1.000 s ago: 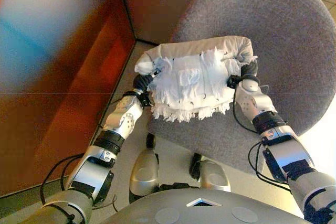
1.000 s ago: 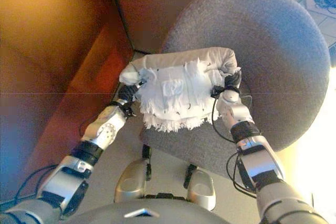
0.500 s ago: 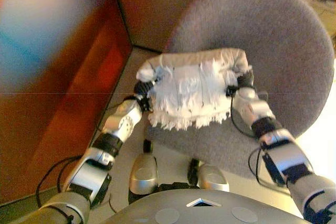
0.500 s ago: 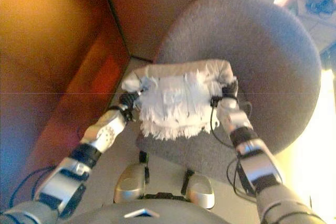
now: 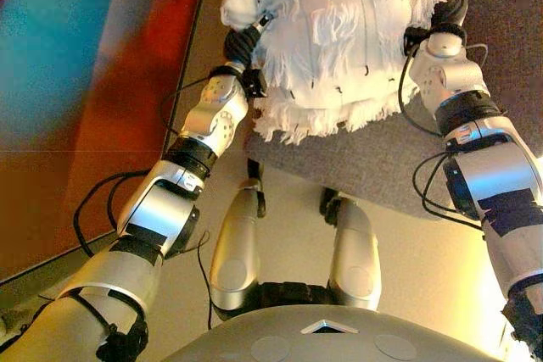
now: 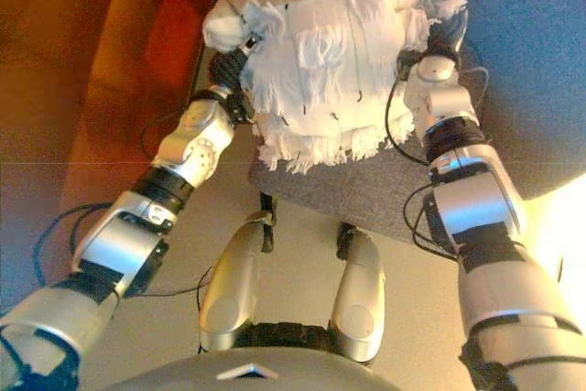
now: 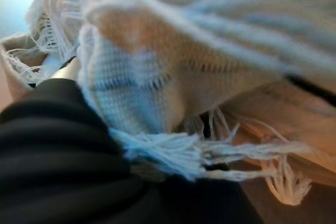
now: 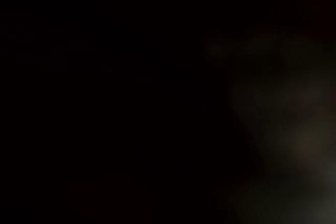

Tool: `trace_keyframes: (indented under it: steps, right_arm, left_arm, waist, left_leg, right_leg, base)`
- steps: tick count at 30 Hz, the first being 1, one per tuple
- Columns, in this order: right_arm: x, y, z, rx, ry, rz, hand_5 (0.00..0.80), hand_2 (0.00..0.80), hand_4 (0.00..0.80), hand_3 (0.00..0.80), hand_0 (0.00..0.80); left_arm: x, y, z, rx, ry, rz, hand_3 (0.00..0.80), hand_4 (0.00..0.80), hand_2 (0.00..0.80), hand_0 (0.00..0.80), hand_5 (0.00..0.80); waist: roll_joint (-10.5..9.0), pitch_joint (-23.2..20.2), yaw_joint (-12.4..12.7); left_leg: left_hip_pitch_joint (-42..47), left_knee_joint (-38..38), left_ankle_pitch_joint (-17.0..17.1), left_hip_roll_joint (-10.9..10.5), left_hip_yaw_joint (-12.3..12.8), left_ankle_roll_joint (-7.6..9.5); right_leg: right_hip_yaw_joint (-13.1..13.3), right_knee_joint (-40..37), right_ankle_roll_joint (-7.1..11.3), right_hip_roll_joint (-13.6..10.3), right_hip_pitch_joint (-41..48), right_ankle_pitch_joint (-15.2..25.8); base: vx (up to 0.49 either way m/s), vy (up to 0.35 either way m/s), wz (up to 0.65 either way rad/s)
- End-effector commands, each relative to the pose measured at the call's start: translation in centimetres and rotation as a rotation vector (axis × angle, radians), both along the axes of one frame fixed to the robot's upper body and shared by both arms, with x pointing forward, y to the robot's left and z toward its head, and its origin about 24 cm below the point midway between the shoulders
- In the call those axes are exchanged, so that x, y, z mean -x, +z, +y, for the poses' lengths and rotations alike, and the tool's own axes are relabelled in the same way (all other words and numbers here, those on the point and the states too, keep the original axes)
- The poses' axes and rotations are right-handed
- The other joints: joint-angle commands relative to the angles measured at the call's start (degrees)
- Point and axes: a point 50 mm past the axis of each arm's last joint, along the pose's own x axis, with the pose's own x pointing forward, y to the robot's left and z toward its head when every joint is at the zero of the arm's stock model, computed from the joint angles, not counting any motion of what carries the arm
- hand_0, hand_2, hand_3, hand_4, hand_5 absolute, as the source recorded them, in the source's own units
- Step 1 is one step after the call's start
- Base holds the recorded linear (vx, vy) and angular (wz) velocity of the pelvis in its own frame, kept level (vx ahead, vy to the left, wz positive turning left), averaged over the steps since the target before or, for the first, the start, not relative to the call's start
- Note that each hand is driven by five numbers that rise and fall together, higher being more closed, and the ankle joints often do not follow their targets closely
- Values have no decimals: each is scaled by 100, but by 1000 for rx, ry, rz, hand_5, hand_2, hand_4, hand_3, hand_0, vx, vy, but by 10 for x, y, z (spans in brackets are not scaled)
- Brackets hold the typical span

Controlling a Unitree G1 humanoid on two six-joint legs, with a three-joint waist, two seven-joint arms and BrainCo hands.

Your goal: Pick up the cushion and take it to the sofa

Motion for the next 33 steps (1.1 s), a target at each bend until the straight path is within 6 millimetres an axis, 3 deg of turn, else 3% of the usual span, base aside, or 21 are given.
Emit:
trace_keyframes:
  steps: [1, 14, 20, 29, 33]
  right_arm:
    - [-9, 28, 36, 0, 141, -66, 0, 0, 0, 0, 0]
    - [-4, 34, 32, 28, 40, -126, 0, 0, 0, 0, 0]
    - [0, 25, 29, 217, 50, -61, 0, 0, 0, 0, 0]
    - [7, -4, 11, 168, 39, 27, 0, 0, 0, 0, 0]
    - [16, -33, -1, 151, -40, 101, 0, 0, 0, 0, 0]
  left_arm:
    - [-10, 60, -22, 58, -25, -151, 0, 0, 0, 0, 0]
    - [-6, 55, -8, 44, 36, -202, 0, 0, 0, 0, 0]
    - [-3, 46, 10, 0, 84, -195, 0, 0, 0, 0, 0]
    - [4, 29, 42, -24, 126, -160, 0, 0, 0, 0, 0]
    - [12, 9, 56, -44, 147, -118, 0, 0, 0, 0, 0]
  waist:
    - [-33, 11, 80]
    - [-61, -86, 135]
    - [-117, -356, 188]
    - [-187, -988, 272]
    - [-215, -1287, 291]
  left_leg:
    - [-62, 601, -685, 75, -176, -336]
    - [415, 232, -722, 6, -103, -287]
    - [828, 109, -783, 28, -75, -308]
    - [1788, -804, -619, 83, -23, -316]
    - [2228, -1165, -570, 100, 14, -328]
  right_leg:
    - [242, -602, 510, -297, 294, 444]
    - [73, -900, 545, -284, 660, 448]
    - [-72, -1115, 561, -332, 1103, 442]
    - [-243, -1711, 600, -163, 1946, 438]
    - [-315, -1994, 573, -72, 2387, 426]
  base:
    - [49, 2, -1]
    - [10, 0, 0]
    - [79, -24, 1]
    - [123, -31, 6]
    - [137, -4, 12]
